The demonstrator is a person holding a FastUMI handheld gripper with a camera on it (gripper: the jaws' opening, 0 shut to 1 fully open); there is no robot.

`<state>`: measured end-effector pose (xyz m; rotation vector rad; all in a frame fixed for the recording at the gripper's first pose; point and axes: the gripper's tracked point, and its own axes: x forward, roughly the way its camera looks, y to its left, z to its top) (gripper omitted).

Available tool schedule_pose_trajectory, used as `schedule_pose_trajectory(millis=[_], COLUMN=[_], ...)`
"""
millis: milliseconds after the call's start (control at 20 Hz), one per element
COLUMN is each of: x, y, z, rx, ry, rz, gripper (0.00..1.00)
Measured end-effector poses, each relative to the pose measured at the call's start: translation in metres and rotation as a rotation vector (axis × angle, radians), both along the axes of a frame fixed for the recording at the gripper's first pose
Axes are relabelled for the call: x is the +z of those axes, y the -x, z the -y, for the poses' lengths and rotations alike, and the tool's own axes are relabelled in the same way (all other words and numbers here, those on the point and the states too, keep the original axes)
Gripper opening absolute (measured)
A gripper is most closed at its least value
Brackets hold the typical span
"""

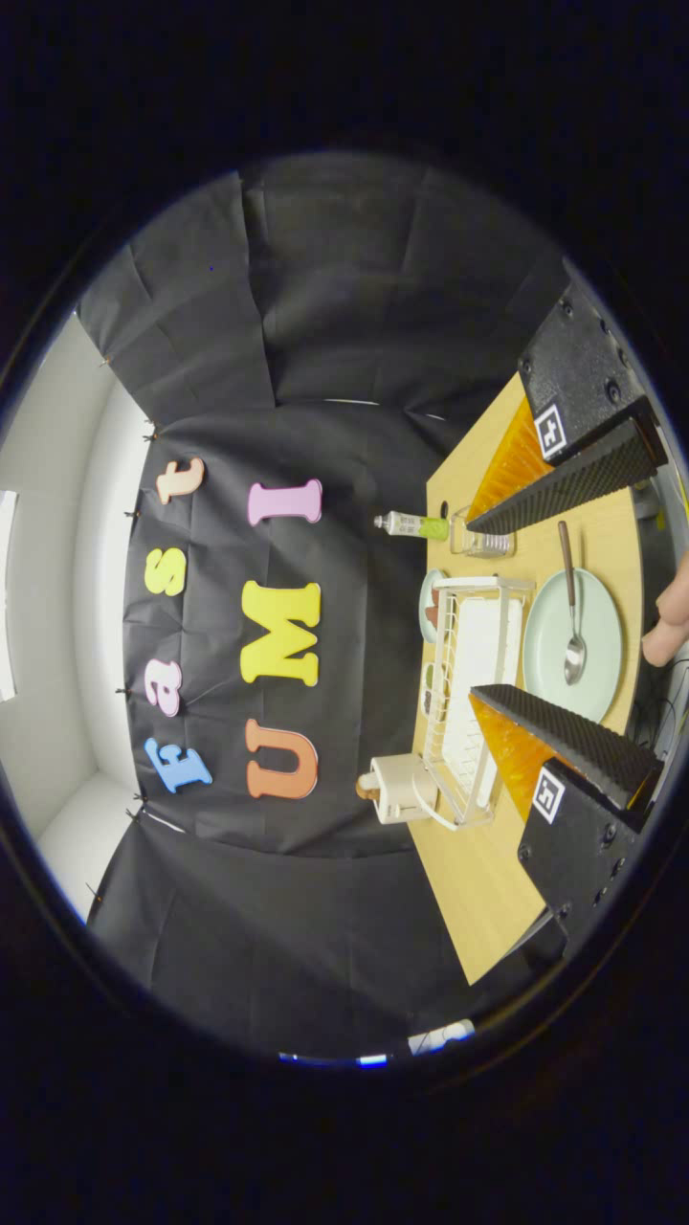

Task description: Take the plate from the dish rack, then take the spoon from the basket and place it into the plate.

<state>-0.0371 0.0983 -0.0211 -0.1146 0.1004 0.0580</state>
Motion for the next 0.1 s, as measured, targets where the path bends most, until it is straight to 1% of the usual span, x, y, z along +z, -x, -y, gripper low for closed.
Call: schedule_pose_trajectory(millis=[100], x=[0.0001], y=[-0.0006], z=[0.0008], rx=[0.002], ry=[-0.003], rz=[0.006], gripper=[1.0])
